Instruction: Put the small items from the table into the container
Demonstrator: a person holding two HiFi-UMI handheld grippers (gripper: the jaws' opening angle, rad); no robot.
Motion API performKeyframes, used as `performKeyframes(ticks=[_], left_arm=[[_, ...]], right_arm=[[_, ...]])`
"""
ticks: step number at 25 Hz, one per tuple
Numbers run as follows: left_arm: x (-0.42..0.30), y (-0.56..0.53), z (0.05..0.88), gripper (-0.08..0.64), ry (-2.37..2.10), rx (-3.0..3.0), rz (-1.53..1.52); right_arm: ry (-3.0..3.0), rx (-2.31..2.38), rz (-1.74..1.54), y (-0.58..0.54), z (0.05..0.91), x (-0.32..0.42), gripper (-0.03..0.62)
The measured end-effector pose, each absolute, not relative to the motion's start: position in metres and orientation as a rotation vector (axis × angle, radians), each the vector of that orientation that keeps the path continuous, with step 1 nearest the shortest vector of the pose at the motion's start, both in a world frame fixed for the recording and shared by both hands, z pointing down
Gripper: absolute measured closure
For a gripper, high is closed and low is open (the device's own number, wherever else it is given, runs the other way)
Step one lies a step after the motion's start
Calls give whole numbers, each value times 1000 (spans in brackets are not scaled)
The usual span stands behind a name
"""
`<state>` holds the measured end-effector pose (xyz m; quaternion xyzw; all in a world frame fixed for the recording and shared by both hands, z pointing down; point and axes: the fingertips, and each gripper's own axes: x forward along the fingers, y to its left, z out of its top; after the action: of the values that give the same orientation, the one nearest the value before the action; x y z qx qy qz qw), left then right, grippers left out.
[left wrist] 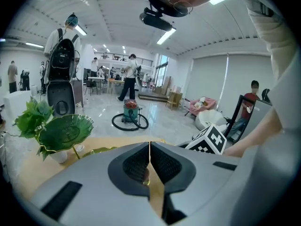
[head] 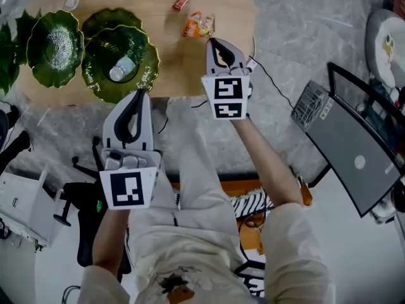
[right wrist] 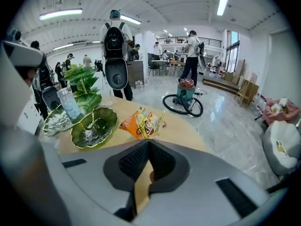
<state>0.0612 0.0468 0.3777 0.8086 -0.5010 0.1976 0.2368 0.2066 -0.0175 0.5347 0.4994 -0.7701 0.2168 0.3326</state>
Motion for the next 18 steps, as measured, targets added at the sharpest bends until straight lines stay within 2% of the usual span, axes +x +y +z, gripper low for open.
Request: performKeyframes(ticks=[18], left_arm=[[4,72,307,551,-1463,2236,491]], right_arm=[[-2090,1294,512,22,425,145,586]])
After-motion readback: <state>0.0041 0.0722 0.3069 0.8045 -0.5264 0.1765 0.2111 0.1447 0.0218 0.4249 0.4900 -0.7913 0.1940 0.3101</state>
